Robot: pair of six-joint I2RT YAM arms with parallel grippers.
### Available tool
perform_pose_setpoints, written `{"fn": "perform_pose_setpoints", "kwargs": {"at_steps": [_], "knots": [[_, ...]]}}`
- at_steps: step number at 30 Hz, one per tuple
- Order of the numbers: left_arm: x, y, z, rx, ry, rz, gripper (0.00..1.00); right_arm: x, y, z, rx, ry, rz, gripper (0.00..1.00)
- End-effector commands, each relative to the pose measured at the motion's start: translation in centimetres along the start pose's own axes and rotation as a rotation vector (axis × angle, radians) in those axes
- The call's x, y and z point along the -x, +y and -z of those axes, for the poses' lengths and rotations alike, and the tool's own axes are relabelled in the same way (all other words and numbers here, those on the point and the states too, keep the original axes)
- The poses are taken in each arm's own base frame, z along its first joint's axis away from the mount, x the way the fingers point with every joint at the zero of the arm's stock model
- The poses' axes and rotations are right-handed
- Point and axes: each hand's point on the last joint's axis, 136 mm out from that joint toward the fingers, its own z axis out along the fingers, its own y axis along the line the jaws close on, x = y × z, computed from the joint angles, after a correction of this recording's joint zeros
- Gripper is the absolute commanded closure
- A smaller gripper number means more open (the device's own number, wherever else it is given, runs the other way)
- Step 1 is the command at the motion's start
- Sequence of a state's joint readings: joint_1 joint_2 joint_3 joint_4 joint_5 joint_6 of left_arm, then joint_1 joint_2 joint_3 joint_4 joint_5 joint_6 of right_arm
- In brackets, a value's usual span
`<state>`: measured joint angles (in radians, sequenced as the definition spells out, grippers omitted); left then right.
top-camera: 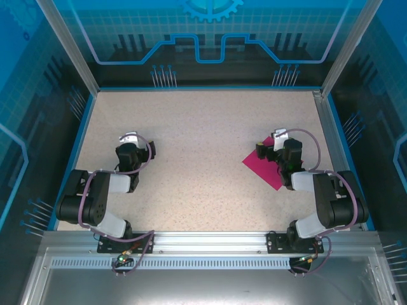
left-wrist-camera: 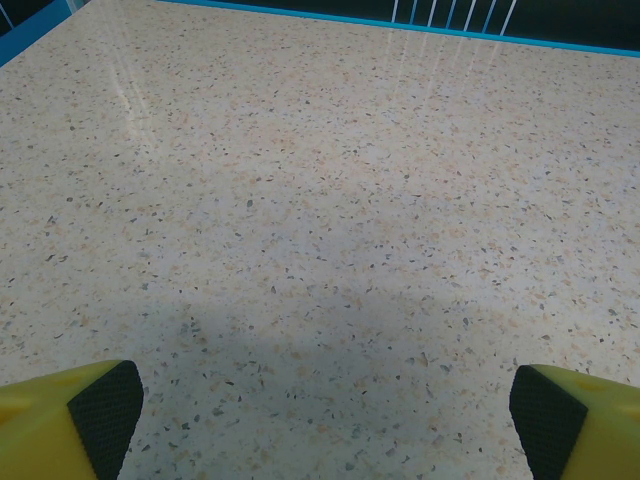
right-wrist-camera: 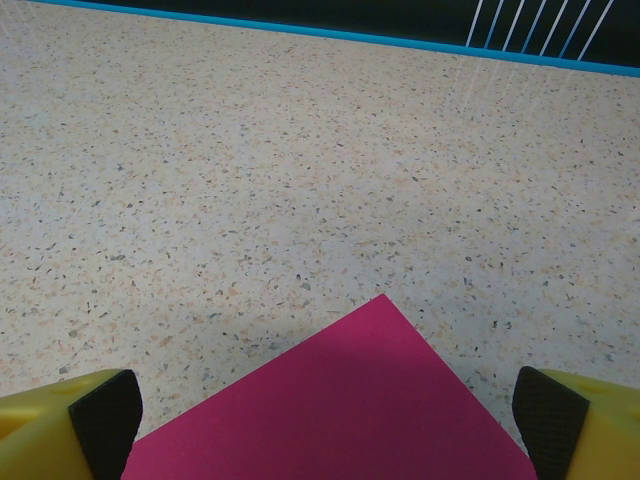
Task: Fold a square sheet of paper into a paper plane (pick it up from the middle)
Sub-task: Move the square sheet of paper to the center of the table.
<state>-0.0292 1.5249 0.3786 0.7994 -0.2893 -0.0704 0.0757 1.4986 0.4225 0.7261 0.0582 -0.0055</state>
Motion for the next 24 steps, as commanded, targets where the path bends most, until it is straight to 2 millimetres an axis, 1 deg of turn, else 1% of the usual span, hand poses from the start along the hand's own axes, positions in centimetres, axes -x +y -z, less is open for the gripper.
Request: {"fn": "perform_pose_setpoints", "kwargs": {"at_steps": [1,18,20,21,24], "knots": [[1.6,-0.8,0.1,-0.035,-0.054,-0.01,0.02,0.9,-0.5,-0.2,-0.001,-0.024,0.0,0.0],[1.6,-0.8,0.1,-0.037,-0.054,-0.009,0.02,0.9,-0.6,-0.2,-0.003,-0.024,0.0,0.0],[1.6,-1.3,0.1,-0.066,-0.045,-0.023,0.02,0.9,-0.5,-0.1,0.004,-0.026,0.005,0.01],[1.8,-1.7,0.1,-0.086,-0.042,-0.031,0.01,1.1,0.4,0.1,0.045,-0.036,0.029,0.0],[2.6,-1.2,0.9,-0.061,-0.06,-0.015,0.01,1.2,1.0,1.4,0.038,-0.105,0.063,0.0]]}}
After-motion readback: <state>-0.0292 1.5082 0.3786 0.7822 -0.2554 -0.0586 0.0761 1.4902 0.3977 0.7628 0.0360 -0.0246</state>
